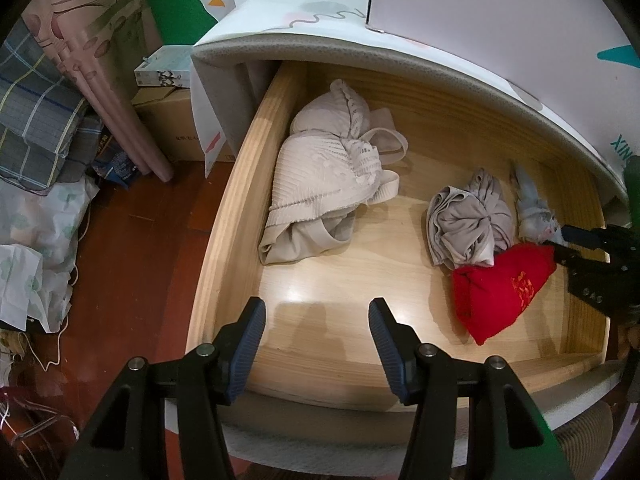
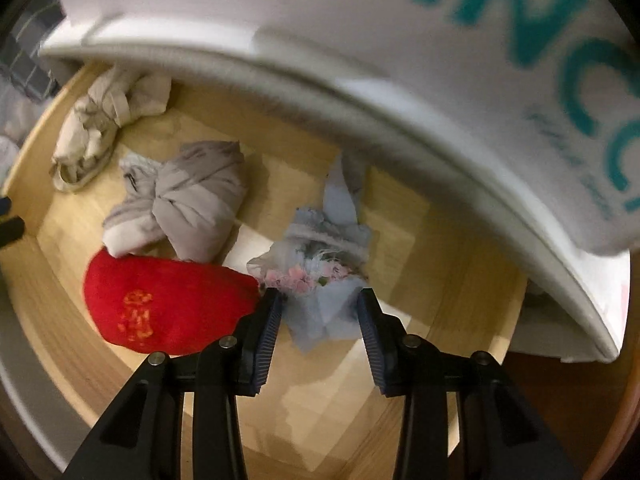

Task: Take underwear out of drawer
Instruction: 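Move the right gripper back into the drawer to the pale blue floral bundle, then close the right gripper on the pale blue floral bundle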

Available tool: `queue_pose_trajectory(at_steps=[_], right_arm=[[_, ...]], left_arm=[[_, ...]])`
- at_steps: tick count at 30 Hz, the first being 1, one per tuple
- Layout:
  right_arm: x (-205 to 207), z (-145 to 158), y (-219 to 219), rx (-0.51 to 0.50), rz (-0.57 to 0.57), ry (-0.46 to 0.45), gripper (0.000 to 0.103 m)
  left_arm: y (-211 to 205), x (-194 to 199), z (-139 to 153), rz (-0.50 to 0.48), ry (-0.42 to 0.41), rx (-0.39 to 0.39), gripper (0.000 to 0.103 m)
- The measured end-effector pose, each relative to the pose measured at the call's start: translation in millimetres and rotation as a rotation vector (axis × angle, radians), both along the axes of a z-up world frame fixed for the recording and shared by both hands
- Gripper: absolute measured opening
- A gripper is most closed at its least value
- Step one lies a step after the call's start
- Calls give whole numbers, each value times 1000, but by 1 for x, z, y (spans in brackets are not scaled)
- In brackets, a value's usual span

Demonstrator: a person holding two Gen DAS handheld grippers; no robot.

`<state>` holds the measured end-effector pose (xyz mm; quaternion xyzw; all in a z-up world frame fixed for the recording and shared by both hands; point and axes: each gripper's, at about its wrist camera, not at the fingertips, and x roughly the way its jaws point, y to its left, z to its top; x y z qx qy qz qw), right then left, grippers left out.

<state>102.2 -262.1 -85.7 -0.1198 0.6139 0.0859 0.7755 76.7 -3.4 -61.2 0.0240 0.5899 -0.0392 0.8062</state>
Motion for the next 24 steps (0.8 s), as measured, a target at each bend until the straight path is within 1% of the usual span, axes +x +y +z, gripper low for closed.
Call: queue_pose_trajectory(at_steps=[2, 6, 9, 16, 24], right_arm=[[0, -6, 4, -17, 24, 31, 36], [2, -17, 8, -57, 34, 84, 23], [0, -20, 5, -60, 22, 111, 19], [-11, -27, 2, -51, -4, 198, 17], [-29, -34, -2, -3, -37, 352, 17]], left_arm=[[0, 0, 0, -1, 2, -1, 55], [0, 0, -1, 1, 2, -5, 55], [0, 0, -1, 2, 2, -7, 55], [-1, 0, -1, -2, -2, -3, 55], [-1, 0, 0, -2, -4, -7, 55]])
